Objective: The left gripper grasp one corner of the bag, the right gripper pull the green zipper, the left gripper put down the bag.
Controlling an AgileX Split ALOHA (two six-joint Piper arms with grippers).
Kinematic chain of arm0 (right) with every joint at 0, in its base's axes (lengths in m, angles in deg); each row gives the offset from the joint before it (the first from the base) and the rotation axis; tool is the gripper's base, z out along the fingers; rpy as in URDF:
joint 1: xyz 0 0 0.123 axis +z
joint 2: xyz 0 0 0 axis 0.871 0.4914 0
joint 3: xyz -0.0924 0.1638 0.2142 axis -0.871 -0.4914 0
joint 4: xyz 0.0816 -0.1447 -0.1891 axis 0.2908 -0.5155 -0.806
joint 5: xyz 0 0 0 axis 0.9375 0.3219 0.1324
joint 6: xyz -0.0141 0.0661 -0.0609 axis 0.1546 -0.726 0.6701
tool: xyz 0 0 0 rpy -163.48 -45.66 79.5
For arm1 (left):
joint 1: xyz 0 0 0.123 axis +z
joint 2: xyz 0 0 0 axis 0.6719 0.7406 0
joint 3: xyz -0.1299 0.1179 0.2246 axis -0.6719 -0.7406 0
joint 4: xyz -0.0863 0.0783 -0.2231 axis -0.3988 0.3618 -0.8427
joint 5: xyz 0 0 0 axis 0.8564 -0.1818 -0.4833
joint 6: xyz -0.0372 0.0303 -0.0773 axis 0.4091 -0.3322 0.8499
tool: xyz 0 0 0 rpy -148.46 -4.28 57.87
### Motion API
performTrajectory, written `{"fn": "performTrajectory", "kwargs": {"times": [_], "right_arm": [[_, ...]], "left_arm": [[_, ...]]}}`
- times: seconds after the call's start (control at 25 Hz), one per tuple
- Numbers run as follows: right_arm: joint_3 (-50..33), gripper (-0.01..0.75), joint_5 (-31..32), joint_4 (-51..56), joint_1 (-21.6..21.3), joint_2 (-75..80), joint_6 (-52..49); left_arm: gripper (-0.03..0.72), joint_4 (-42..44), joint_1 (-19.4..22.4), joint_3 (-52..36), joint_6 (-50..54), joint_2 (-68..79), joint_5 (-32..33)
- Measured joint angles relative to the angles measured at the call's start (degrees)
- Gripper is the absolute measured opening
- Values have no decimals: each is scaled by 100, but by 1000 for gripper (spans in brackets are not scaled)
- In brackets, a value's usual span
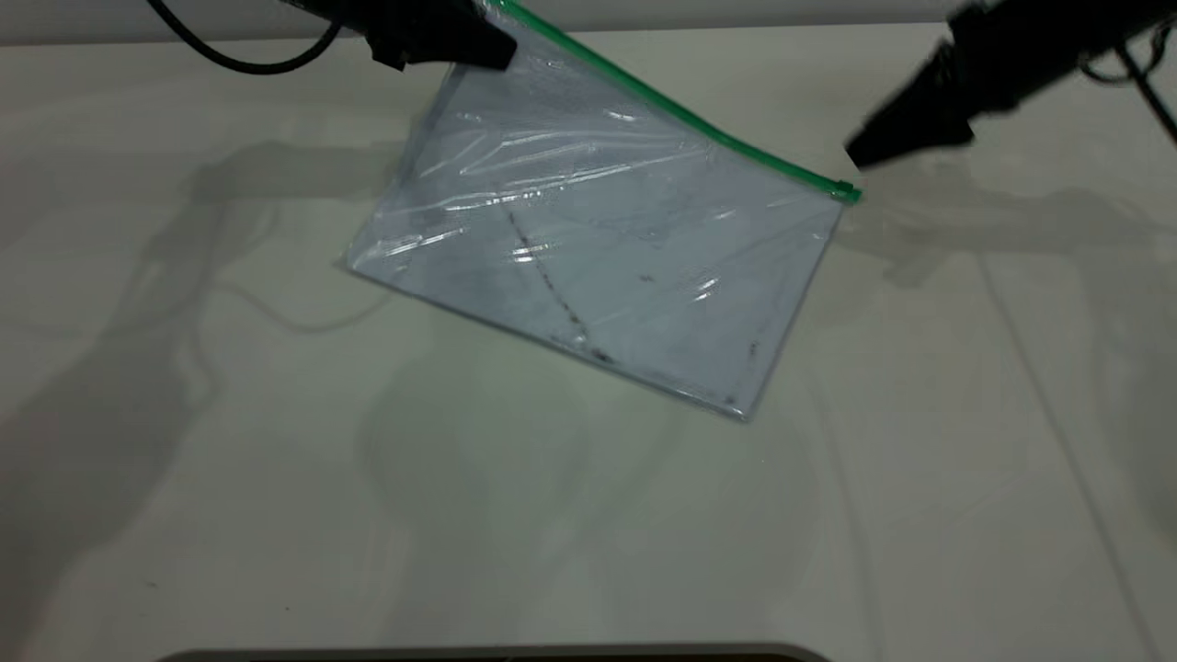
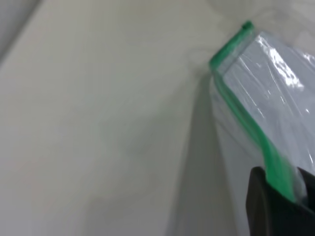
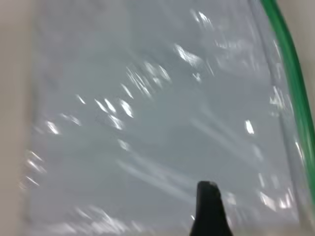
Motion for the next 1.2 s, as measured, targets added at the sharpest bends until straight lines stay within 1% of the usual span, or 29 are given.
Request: {"fn": "performTrajectory", "kwargs": {"times": [0.12,0.24,0.28,0.4,0.52,0.6,0.72,0.8,0.88,0.96,1.08,1.2], "right_arm": [[0,552,466,6,104,-497,-228],[0,517,638,-65,276,-1111,-586],[0,511,650,-142,359,-1356,-707],[-2,506,667,-448,580,-2070,-1365],[-7,506,775,-817,655,-2804,-2352],[-9,506,917,-1073,655,-3275,-3174],[-9,506,1237,-1598,649,-3997,-4513],[-9,506,1550,-1869,681,-4363,-5287],[-14,506,1776,-2049,712,-4675,-5829],[-109,506,1791,-2231,769,-4928,-6365],[-497,506,1802,-2850,916,-5372,-6998],[-1200,506,1822,-3619,976,-5967,-7606]], "left_arm": [[59,87,-115,4,632,77,-15],[110,294,-304,11,1314,196,-22],[150,471,-388,11,1484,229,-22],[303,1028,-570,11,1850,243,25],[459,1461,-591,11,2450,50,79],[516,1811,-517,5,3035,-231,110],[541,2412,-392,5,4028,-865,219],[543,2897,-315,5,4671,-1389,486],[544,3353,-261,5,5326,-1873,735],[544,3693,-257,5,5831,-2338,735],[544,4169,-262,5,6607,-3062,735],[544,4645,-266,5,7325,-3727,735]]}}
